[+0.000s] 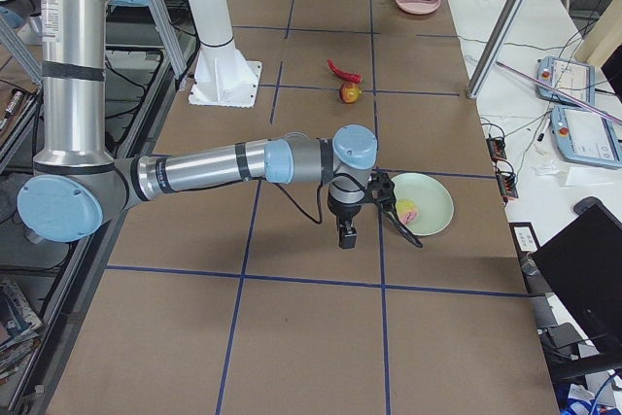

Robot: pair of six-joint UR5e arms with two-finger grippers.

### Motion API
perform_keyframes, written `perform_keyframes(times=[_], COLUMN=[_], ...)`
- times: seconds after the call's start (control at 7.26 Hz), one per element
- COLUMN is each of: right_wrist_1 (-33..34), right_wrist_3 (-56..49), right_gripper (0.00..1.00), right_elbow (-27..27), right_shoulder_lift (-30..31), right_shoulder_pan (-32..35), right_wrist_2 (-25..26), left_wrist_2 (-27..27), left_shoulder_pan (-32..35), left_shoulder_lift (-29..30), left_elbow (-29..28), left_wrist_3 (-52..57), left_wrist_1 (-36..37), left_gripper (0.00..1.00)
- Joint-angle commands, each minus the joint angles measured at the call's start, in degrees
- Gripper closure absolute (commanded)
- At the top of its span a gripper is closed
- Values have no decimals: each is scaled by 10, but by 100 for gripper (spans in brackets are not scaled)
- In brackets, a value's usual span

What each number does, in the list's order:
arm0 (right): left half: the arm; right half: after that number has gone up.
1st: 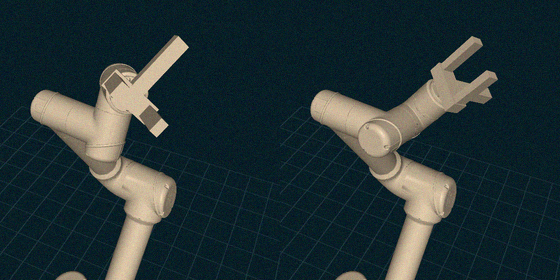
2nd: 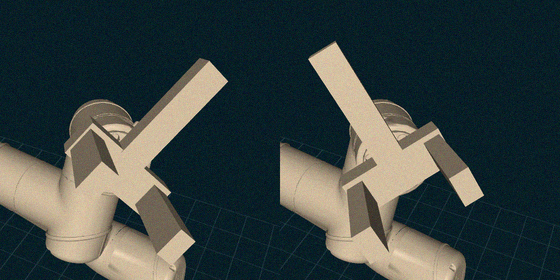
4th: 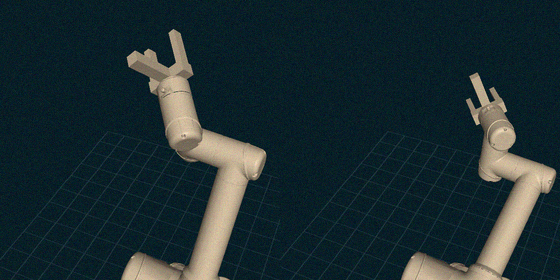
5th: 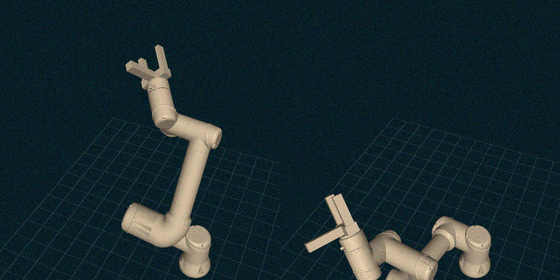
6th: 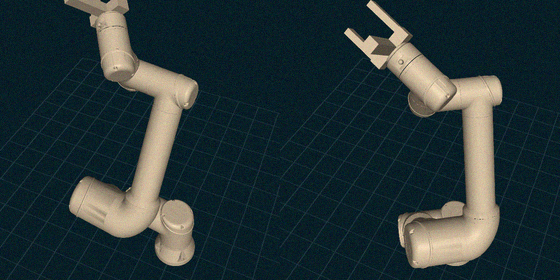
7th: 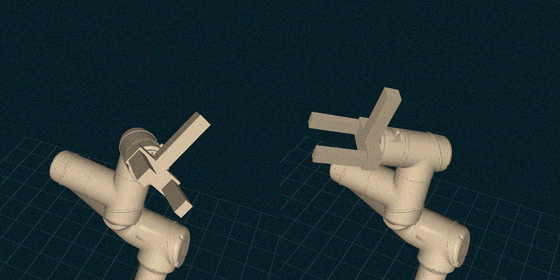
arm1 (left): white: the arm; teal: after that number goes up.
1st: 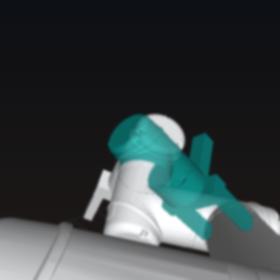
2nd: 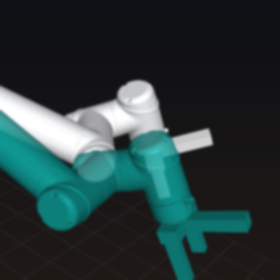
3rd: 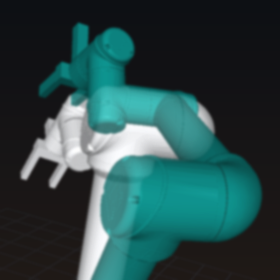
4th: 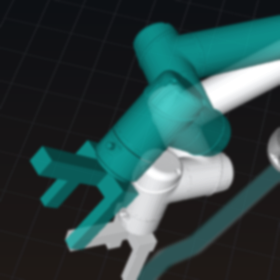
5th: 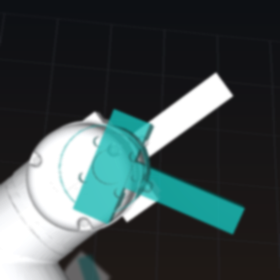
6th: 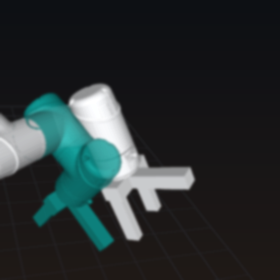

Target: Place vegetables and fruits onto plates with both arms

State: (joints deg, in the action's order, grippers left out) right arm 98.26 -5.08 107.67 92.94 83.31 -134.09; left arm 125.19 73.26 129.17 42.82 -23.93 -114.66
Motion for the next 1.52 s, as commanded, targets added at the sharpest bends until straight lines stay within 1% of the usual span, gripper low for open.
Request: perform_keyframes(times=[0.0, 0.14, 0.28, 0.41, 0.55, 0.83, 0.96, 1.1, 1.24, 1.38], right_wrist_1=[0, -1, 0, 4, 5, 2, 2, 1, 0, -3], right_wrist_3=[42, 134, 241, 321, 393, 549, 606, 631, 642, 643], right_gripper=[0, 0, 0, 0, 0, 1, 1, 1, 1, 1], right_elbow=[24, 32, 29, 32, 29, -11, -57, -99, -132, -143], right_shoulder_lift=[-69, -106, -162, -214, -252, -346, -408, -451, -479, -487], right_shoulder_pan=[-48, -112, -172, -239, -309, -416, -451, -472, -485, -496], right_wrist_2=[-15, -9, 14, 73, 125, 208, 252, 265, 277, 293], left_wrist_2=[49, 49, 49, 50, 51, 71, 72, 73, 83, 84], left_shoulder_pan=[7, 7, 6, 5, 4, 2, 1, 0, 0, 0], left_shoulder_lift=[-8, -35, -45, -52, -52, -56, -64, -65, -66, -78], left_elbow=[41, 89, 115, 132, 144, 156, 168, 171, 176, 190], left_wrist_3=[0, 0, 0, 0, -5, -7, -7, -8, -8, -9], left_wrist_1=[5, 6, 6, 6, 6, 5, 6, 5, 5, 5], left_gripper=[0, 0, 0, 0, 0, 0, 0, 0, 0, 0])
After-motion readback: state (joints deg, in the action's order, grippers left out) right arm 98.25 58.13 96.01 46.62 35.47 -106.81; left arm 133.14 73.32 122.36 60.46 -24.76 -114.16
